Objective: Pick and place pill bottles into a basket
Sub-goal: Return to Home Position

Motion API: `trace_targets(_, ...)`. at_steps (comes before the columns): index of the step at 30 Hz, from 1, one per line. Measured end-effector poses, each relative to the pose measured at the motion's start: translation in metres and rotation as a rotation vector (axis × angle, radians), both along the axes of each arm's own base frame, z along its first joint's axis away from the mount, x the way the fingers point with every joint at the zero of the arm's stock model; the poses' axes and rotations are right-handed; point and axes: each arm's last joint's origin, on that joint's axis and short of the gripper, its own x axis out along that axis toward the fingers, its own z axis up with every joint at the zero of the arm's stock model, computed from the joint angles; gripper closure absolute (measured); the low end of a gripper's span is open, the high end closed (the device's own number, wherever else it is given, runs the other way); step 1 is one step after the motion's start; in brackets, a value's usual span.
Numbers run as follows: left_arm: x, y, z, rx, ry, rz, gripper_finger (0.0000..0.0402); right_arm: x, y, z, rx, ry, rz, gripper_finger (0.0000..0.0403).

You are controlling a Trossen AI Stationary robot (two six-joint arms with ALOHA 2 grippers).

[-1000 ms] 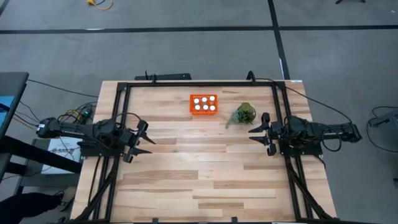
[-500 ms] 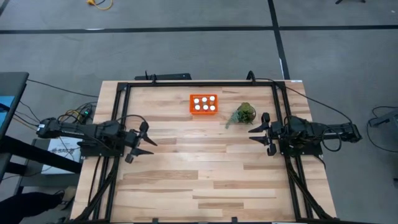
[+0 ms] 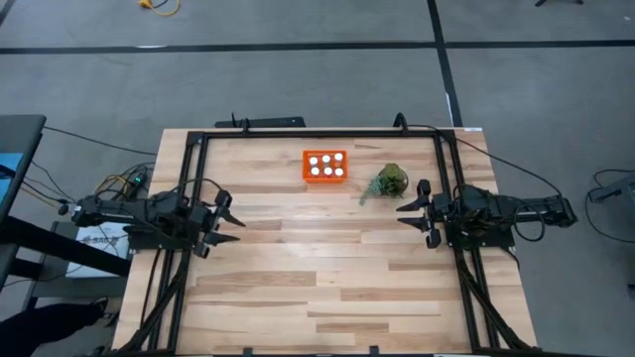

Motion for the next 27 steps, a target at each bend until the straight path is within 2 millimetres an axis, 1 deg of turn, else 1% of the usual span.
trace_targets(3, -0.0003, 0.0003, 0.0034, 0.008, -0.04, 0.01, 0.0235, 0.0001, 0.0, -0.0002, 0.0, 0.002, 0.0, 0.0282)
trace_targets(9, 0.0008, 0.0015, -0.0025, 0.003, 0.024, 0.056, 0.0235, 0.0, 0.0, 0.0, 0.0, 0.0, -0.001, 0.0282)
trace_targets(14, 0.0011, 0.0025, -0.0032, -0.005, 0.031, 0.091, 0.0235, 0.0, 0.0, 0.0, 0.0, 0.0, -0.001, 0.0282)
trace_targets(20, 0.0018, 0.006, -0.0054, -0.014, 0.054, 0.212, 0.0235, 0.0, 0.0, -0.0001, 0.0, 0.001, -0.001, 0.0282)
trace_targets(27, 0.0018, 0.0064, -0.0056, -0.031, 0.056, 0.224, 0.0235, 0.0, 0.0, -0.0001, 0.0, 0.001, -0.001, 0.0282)
